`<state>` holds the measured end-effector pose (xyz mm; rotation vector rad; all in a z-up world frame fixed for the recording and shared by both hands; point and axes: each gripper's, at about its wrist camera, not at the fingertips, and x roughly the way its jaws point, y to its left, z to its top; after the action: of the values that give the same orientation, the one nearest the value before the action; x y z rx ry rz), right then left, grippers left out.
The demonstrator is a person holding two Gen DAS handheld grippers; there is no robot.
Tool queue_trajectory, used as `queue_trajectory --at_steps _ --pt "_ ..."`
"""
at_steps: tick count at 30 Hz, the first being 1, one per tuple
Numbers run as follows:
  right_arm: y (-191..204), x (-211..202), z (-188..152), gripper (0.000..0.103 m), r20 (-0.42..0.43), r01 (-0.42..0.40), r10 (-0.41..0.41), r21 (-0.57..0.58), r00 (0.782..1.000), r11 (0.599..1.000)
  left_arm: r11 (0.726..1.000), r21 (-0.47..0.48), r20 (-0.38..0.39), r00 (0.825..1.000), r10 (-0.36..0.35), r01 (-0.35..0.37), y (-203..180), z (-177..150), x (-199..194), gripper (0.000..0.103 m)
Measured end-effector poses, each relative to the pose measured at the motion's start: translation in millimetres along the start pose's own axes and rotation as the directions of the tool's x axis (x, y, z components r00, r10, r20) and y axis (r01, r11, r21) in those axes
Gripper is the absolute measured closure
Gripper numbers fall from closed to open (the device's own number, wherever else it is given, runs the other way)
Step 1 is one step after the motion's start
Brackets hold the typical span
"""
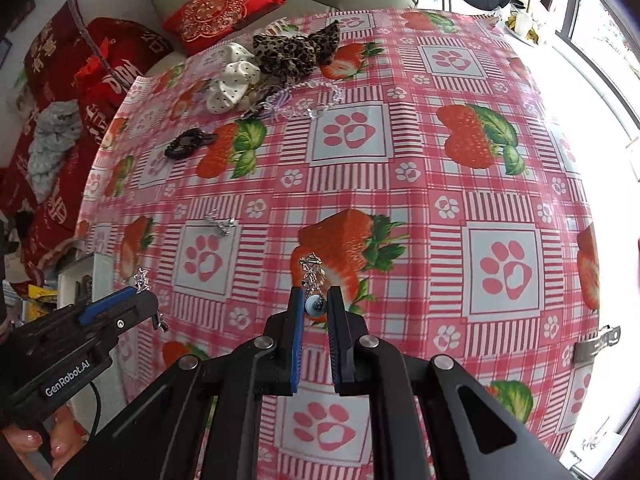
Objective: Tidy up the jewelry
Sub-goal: 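Carry the charm in the right tool while the left tool carries the star clip to the tray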
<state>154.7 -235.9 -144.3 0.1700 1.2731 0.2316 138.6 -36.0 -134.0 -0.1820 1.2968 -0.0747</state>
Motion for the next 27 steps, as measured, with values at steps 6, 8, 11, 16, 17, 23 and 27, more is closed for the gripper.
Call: queue_trajectory --at_steps 6,8,11,16,17,23,27 --pt "19 -12 -6 0.091 0.002 -0.019 0.019 0.001 1.000 1.000 1.000 0.015 0.011 1.000 0.000 0.000 17 -12 -17 0.072" --pt "28 -16 -8 0.091 0.003 -0.024 0.024 -0.005 1.000 1.000 1.000 0.019 0.014 1.000 0.001 -0.002 24 -16 -22 0.072" --pt "42 -21 -11 0.091 0.005 -0.034 0.034 -0.017 0.999 0.999 1.000 0.019 0.027 1.000 0.005 -0.006 36 -22 -32 0.072" --pt "71 -30 -16 0.091 0.003 -0.049 0.049 -0.051 0.999 0.998 1.000 -0.006 0.043 0.999 0.007 -0.007 59 -29 -48 0.072" --pt "76 -31 -17 0.091 0.003 -0.051 0.051 -0.057 0.999 0.997 1.000 -0.010 0.046 0.999 0.009 -0.008 63 -30 -50 0.072" --pt "114 -36 -20 0.091 0.000 -0.071 0.071 -0.109 0.997 0.991 0.999 -0.050 0.064 0.998 0.020 -0.016 91 -42 -66 0.072" --pt "141 -36 -23 0.091 -0.006 -0.090 0.090 -0.149 0.996 0.985 0.997 -0.078 0.075 0.997 0.035 -0.029 112 -51 -76 0.072"
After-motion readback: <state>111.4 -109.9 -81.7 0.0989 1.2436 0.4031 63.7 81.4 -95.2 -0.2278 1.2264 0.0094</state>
